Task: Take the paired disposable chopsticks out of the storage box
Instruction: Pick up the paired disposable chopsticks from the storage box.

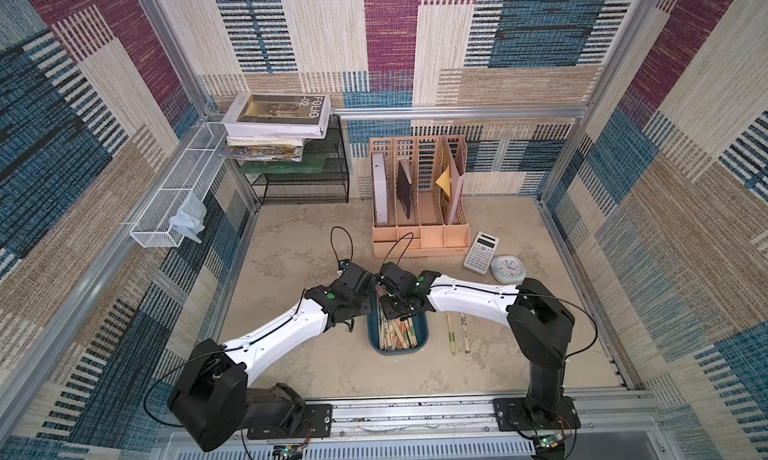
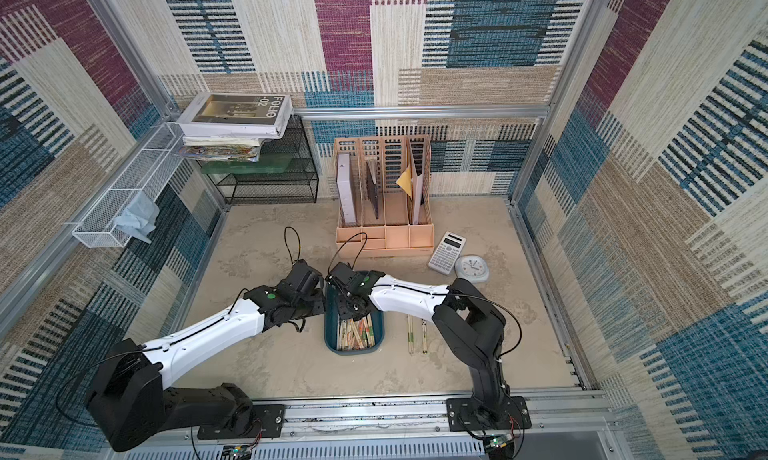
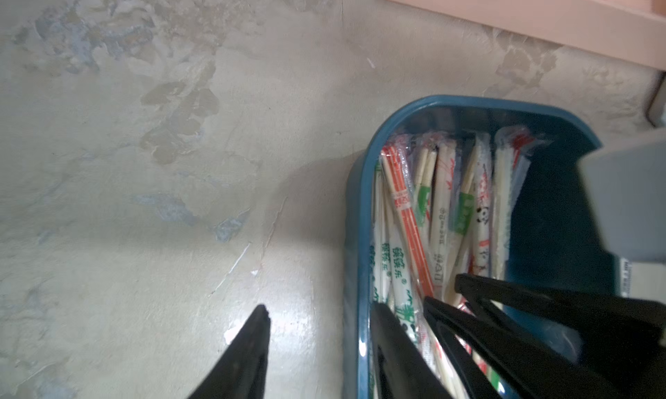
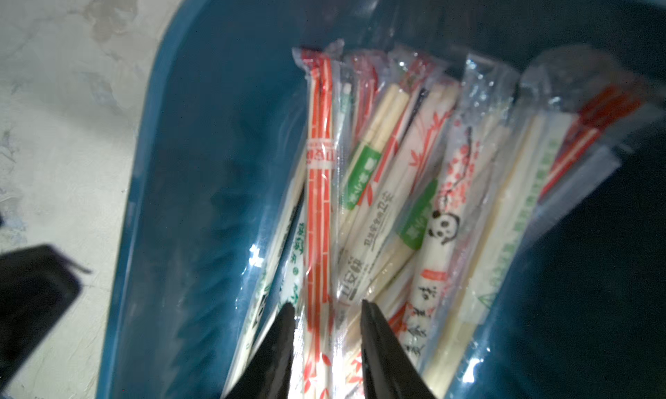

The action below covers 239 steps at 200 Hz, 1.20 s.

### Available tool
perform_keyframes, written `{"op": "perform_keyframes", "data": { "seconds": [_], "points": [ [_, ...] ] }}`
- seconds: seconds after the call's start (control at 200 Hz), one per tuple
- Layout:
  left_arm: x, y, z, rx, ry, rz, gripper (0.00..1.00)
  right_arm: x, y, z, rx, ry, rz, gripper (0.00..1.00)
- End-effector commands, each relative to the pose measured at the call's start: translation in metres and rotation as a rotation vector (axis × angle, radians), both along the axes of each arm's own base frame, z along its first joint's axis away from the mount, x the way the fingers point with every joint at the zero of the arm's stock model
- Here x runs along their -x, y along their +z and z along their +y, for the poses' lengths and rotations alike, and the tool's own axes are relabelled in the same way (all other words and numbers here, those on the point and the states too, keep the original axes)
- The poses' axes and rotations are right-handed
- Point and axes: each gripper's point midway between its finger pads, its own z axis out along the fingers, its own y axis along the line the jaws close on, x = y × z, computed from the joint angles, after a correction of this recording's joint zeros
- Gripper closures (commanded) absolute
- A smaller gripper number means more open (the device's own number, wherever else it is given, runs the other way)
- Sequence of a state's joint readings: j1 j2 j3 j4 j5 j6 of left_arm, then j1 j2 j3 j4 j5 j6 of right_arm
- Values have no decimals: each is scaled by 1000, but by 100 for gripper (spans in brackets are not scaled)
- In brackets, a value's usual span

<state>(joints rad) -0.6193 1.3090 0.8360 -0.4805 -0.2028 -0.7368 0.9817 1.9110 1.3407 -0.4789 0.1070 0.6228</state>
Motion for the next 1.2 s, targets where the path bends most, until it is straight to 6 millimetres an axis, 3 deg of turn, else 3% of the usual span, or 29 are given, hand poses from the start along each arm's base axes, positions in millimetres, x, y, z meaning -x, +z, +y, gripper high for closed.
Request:
{"op": "perform_keyframes", "data": {
  "seconds": [0.0, 0.446, 0.721, 0.961, 1.192],
  "points": [
    [-1, 8, 11, -16, 51, -35, 52, -1, 3, 6, -17, 0, -4, 67],
    [5, 20, 35, -7, 154, -93, 50, 2, -13, 5, 37, 5, 3, 68],
    [6, 17, 34, -3, 151, -85, 50, 3, -15, 5, 52, 11, 0, 81],
    [7, 17, 35, -4, 152, -86, 49, 4, -4, 6, 38, 13, -13, 92],
    [7, 20, 36, -3, 151, -91, 49, 3, 27, 3, -3, 3, -54, 98]
  ]
}}
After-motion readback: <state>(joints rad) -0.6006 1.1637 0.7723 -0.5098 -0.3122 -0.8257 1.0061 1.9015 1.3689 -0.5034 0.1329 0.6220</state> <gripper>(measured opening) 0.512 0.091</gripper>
